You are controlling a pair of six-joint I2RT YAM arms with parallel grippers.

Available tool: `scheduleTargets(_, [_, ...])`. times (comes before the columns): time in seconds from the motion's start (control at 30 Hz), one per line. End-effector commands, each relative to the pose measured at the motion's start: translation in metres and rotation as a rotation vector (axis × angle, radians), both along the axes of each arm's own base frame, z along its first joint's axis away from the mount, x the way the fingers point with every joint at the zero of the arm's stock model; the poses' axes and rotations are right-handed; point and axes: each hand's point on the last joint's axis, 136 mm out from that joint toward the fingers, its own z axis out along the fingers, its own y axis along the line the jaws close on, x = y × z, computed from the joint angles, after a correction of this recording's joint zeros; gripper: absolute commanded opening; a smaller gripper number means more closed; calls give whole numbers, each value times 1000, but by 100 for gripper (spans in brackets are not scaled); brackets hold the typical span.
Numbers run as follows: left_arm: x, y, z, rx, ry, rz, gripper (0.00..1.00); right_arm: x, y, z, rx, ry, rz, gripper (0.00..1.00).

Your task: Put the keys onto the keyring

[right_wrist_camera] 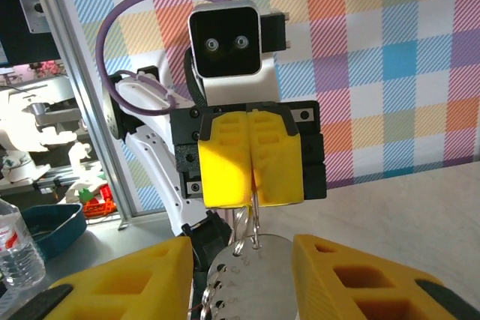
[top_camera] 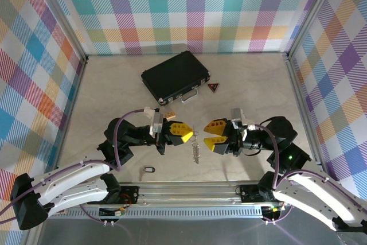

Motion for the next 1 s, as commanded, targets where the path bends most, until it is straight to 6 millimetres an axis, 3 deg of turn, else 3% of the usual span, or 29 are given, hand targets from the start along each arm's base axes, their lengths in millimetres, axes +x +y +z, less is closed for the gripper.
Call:
scheduleTargets(0.0, [-13, 6, 18, -72, -43, -46, 0, -10, 1, 9, 36, -42, 49, 39])
scheduleTargets(0.97, [-12, 2, 9, -61, -22, -58, 0, -6, 19, 4, 30, -41, 53, 25])
